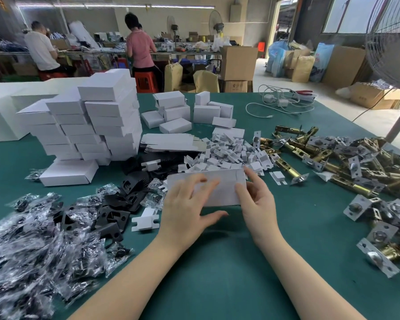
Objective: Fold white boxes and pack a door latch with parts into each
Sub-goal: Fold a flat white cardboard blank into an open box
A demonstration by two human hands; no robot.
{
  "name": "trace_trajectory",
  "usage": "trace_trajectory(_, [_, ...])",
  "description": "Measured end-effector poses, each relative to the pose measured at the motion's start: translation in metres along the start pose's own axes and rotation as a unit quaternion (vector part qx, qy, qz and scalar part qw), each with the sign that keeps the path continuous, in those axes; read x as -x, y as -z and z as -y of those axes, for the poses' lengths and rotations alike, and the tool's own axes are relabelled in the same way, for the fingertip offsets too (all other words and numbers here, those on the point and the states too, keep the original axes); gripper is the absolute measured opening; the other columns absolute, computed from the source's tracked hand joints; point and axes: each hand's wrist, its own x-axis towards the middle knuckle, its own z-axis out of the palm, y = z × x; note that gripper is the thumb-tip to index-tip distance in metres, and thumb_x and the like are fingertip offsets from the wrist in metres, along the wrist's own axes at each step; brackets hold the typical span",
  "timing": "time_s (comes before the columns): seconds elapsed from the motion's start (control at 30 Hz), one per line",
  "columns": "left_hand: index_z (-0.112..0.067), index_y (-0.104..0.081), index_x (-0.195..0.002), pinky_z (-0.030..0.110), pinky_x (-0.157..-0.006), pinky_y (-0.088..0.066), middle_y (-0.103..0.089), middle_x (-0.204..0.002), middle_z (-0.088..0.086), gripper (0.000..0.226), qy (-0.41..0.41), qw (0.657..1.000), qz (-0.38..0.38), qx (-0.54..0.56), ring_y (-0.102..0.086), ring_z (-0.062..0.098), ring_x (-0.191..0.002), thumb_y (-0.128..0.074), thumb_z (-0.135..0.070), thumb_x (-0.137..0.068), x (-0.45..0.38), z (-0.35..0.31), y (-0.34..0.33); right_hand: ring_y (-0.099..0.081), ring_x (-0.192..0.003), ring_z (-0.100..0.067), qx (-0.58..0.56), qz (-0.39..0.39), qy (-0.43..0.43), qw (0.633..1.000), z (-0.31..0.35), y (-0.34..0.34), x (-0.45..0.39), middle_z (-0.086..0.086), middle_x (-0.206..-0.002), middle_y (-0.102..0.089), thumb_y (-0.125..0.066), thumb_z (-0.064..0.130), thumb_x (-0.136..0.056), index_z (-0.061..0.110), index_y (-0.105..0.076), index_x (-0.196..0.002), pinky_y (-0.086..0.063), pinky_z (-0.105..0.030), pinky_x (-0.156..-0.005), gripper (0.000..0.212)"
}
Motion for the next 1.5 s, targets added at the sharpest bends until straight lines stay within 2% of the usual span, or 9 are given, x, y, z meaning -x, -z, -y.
trace_trajectory(0.07, [-0.023,-0.052,-0.137,0.040,-0.103,-0.031,-0.052,-0.140,0.004,0.087,0.032,0.998,0.038,-0.038,-0.046,0.026,-0.121,-0.082,-0.051,-0.061,0.0001,0.0025,0.0007,-0.062,-0.109,-0.008,0.026,0.032,0.015,0.999,0.0004,0.0003,0.0006,0.006,-0.121,-0.067,-0.058,0.014,-0.097,0.042,-0.055,-0.122,-0.050,-0.028,-0.094,0.038])
trace_trajectory(0.13, [-0.023,-0.041,-0.145,0.040,-0.108,-0.020,-0.051,-0.144,0.005,0.102,0.073,0.993,0.082,-0.047,-0.041,0.028,-0.132,-0.083,-0.048,-0.055,0.0012,0.0028,0.0008,-0.060,-0.115,-0.010,0.027,0.052,0.026,0.998,-0.0013,-0.0018,0.0026,0.004,-0.127,-0.066,-0.059,0.016,-0.097,0.041,-0.057,-0.123,-0.049,-0.028,-0.096,0.036])
trace_trajectory(0.27, [-0.018,-0.048,-0.142,0.035,-0.107,-0.020,-0.056,-0.134,0.003,0.094,0.140,0.984,0.103,0.042,-0.048,0.025,-0.124,-0.073,-0.046,-0.055,-0.0004,0.0048,0.0005,-0.064,-0.088,-0.003,0.011,0.016,0.043,0.999,-0.0020,-0.0054,0.0041,0.011,-0.096,-0.074,-0.061,0.023,-0.096,0.044,-0.065,-0.108,-0.049,-0.015,-0.074,0.025])
trace_trajectory(0.43, [-0.019,-0.054,-0.136,0.028,-0.101,-0.020,-0.058,-0.132,-0.002,0.089,0.134,0.986,0.083,0.061,-0.047,0.017,-0.123,-0.073,-0.049,-0.055,-0.0001,0.0067,-0.0012,-0.063,-0.109,0.002,-0.031,0.017,0.031,0.999,-0.0013,-0.0040,0.0026,0.020,-0.112,-0.071,-0.062,0.019,-0.095,0.039,-0.067,-0.110,-0.048,-0.013,-0.087,0.025])
trace_trajectory(0.63, [-0.016,-0.058,-0.129,0.025,-0.096,-0.021,-0.062,-0.127,-0.001,0.084,0.122,0.988,0.063,0.063,-0.045,0.013,-0.118,-0.071,-0.049,-0.054,-0.0019,0.0054,0.0009,-0.062,-0.117,-0.012,-0.058,0.008,0.012,0.998,-0.0041,-0.0044,0.0023,0.010,-0.118,-0.071,-0.061,0.020,-0.096,0.035,-0.068,-0.113,-0.049,-0.042,-0.103,0.024])
trace_trajectory(0.77, [-0.019,-0.056,-0.132,0.027,-0.098,-0.021,-0.060,-0.130,-0.003,0.085,0.122,0.988,0.073,0.057,-0.049,0.018,-0.121,-0.076,-0.047,-0.054,-0.0019,0.0056,0.0011,-0.063,-0.116,-0.014,-0.061,-0.004,-0.001,0.998,-0.0044,-0.0048,0.0014,0.011,-0.116,-0.072,-0.062,0.021,-0.095,0.036,-0.069,-0.111,-0.047,-0.048,-0.104,0.023])
trace_trajectory(1.0, [-0.020,-0.056,-0.132,0.026,-0.098,-0.021,-0.060,-0.129,-0.003,0.086,0.113,0.990,0.065,0.059,-0.049,0.017,-0.120,-0.081,-0.042,-0.052,-0.0012,0.0073,0.0007,-0.064,-0.115,-0.016,-0.093,0.005,-0.018,0.995,-0.0021,-0.0026,0.0006,0.007,-0.115,-0.072,-0.064,0.023,-0.093,0.030,-0.072,-0.111,-0.049,-0.045,-0.102,0.021])
trace_trajectory(1.23, [-0.019,-0.057,-0.131,0.027,-0.097,-0.022,-0.060,-0.129,-0.001,0.091,0.103,0.992,0.052,0.050,-0.046,0.014,-0.118,-0.092,-0.034,-0.049,-0.0011,0.0093,0.0016,-0.060,-0.110,0.007,-0.023,0.027,0.036,0.999,0.0010,-0.0038,0.0051,0.026,-0.112,-0.068,-0.061,0.021,-0.096,0.039,-0.066,-0.111,-0.046,-0.010,-0.086,0.024])
trace_trajectory(1.5, [-0.018,-0.057,-0.132,0.028,-0.098,-0.021,-0.060,-0.128,0.001,0.092,0.101,0.993,0.060,0.033,-0.049,0.019,-0.118,-0.092,-0.035,-0.048,-0.0005,0.0103,0.0021,-0.068,-0.099,-0.003,-0.057,0.010,0.034,0.998,0.0033,-0.0017,0.0057,0.010,-0.104,-0.075,-0.066,0.016,-0.092,0.027,-0.073,-0.108,-0.054,-0.020,-0.083,0.020])
